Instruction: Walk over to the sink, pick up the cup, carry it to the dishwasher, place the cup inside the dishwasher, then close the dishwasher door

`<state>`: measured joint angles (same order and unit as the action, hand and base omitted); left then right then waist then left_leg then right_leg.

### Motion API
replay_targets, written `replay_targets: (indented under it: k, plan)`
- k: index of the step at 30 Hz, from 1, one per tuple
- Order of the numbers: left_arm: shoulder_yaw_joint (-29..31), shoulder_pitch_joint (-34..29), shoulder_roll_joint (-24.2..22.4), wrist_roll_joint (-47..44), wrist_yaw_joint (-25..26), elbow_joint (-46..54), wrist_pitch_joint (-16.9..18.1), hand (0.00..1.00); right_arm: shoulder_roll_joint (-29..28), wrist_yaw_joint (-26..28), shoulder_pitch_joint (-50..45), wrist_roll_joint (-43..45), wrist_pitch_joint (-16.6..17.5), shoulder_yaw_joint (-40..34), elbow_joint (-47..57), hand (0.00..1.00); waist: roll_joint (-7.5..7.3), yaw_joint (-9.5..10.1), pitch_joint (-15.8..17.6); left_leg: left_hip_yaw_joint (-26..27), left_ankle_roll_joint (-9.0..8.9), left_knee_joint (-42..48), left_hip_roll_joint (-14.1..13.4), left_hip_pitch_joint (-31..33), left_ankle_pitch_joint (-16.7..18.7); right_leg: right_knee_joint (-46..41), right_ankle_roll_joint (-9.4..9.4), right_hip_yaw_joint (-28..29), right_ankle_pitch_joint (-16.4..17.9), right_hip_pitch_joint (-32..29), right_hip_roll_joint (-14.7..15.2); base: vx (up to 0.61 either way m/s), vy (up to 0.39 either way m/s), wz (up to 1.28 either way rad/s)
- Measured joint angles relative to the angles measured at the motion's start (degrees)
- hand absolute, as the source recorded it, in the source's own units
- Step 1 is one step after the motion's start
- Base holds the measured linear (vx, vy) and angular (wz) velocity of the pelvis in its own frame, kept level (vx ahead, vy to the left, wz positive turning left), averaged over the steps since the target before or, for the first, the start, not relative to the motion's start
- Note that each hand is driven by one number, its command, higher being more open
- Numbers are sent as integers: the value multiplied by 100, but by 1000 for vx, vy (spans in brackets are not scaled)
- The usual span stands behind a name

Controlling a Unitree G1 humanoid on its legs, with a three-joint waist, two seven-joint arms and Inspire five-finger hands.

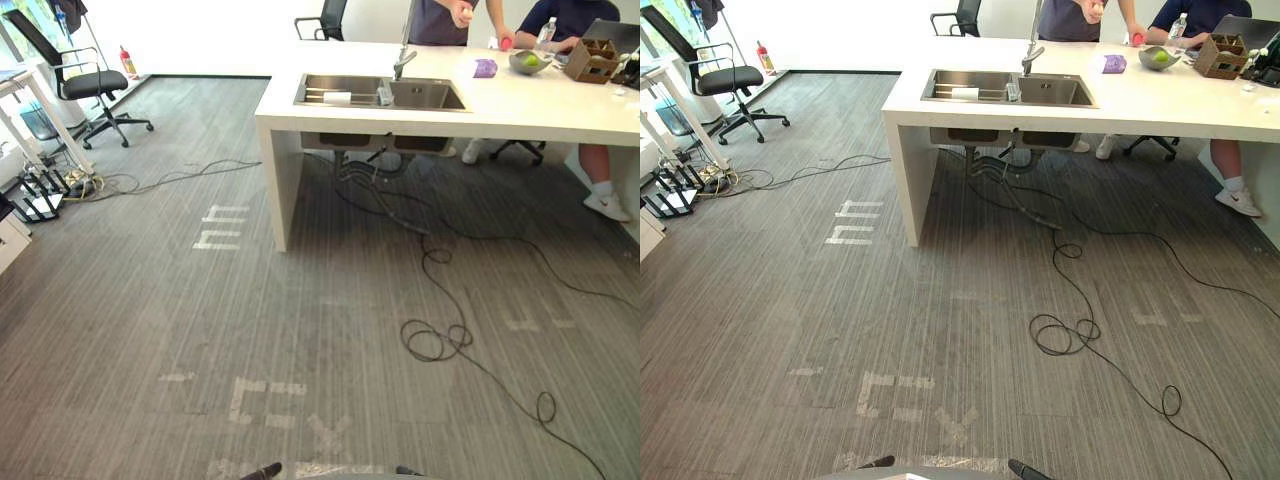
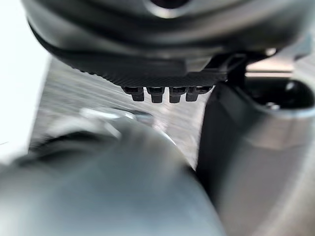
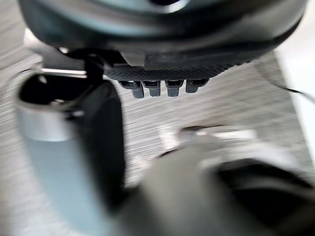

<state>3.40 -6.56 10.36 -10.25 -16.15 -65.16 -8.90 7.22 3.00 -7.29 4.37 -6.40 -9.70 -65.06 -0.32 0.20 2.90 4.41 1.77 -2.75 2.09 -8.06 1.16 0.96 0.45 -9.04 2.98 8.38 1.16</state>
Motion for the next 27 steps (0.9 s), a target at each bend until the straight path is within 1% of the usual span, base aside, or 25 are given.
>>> replay_targets:
  k: [2,3,4,6,16,18,20,22,27]
  plan:
    - [-90,53,2,143,-25,-1,118,100,-1,-55,49,-29,90,1,-1,100,30,0,36,0,-40,-109,3,-32,-29,29,8,-8,5,-11,-1,0,0,0]
    - [-108,66,7,143,-27,2,146,100,-1,-56,61,-29,100,1,-1,100,2,2,59,0,-44,-129,3,-41,-33,31,12,-9,8,-11,-2,0,0,0]
    - [-128,77,12,153,-29,9,242,100,0,-57,96,-29,102,1,-4,100,14,2,139,4,-49,-158,4,-45,-39,38,18,-8,12,-10,-3,0,0,0]
    - [-170,93,16,238,-24,19,319,100,2,-64,109,-23,101,1,-2,100,11,-9,182,14,-53,-200,9,-69,-45,46,39,-5,25,-6,-2,0,0,0]
    - [-270,95,33,254,58,36,450,100,8,78,122,5,82,1,-2,100,14,-32,209,90,-95,-215,-1,-171,-18,39,275,-61,139,104,1,-3,-22,1]
    - [-270,94,29,243,127,36,474,100,14,124,125,43,76,1,-11,100,16,-35,210,97,-104,-215,-3,-194,-12,40,279,-58,141,127,0,-31,-29,-1]
    - [-271,85,24,211,224,29,515,100,24,179,121,279,41,3,-15,100,17,-40,210,105,-109,-215,-5,-206,-9,40,281,-56,142,136,0,-43,-26,-1]
    - [-271,55,19,60,333,-5,607,100,34,233,105,614,17,1,-37,100,23,-47,213,114,-109,-216,-5,-207,-9,40,279,-54,140,133,0,-50,-25,-1]
    - [-269,-35,5,-175,377,-14,857,100,39,256,94,780,43,-1,-92,100,32,-45,210,116,-108,-216,-5,-209,-9,42,264,-59,131,127,0,-52,-27,0]
